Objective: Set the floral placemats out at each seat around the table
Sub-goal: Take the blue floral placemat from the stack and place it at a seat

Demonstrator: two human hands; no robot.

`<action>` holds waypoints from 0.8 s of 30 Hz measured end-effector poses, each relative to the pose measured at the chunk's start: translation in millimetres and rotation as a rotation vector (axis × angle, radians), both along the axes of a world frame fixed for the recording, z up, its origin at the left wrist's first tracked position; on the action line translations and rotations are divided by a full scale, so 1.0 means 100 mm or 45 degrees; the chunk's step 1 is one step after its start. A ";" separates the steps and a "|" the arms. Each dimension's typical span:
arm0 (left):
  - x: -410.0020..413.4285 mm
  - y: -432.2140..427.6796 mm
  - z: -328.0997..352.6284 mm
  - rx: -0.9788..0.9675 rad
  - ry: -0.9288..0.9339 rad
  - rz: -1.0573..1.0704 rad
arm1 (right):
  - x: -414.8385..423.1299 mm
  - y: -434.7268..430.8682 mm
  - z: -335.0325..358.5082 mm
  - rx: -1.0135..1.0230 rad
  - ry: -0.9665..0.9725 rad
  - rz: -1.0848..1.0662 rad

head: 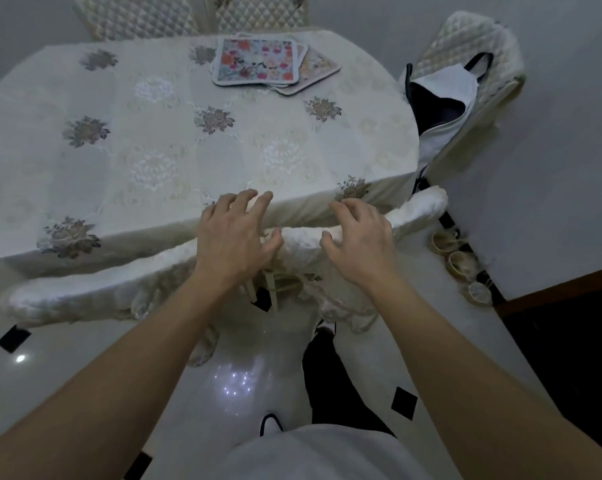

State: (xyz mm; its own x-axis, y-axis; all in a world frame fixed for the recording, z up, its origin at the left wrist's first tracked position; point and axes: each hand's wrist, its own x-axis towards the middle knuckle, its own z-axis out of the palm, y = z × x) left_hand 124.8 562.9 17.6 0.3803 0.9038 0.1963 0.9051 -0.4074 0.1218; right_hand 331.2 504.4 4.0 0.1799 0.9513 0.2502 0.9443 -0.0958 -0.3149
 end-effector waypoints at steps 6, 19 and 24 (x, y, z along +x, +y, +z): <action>0.47 1.02 -0.14 -0.002 0.018 0.027 | 0.47 1.22 -0.07 0.032 -0.008 0.036; 1.05 2.93 0.00 -0.116 0.070 0.318 | 1.24 3.47 -0.15 -0.052 0.055 0.206; 0.95 3.49 0.02 -0.100 0.046 0.402 | 1.35 4.09 -0.16 -0.043 0.080 0.217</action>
State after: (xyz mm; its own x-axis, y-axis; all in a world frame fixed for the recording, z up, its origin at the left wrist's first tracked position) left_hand 219.4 911.7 19.3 0.0844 0.9900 0.1132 0.9895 -0.0966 0.1073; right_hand 466.0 912.9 -12.1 0.0293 0.9771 0.2107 0.9264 0.0526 -0.3728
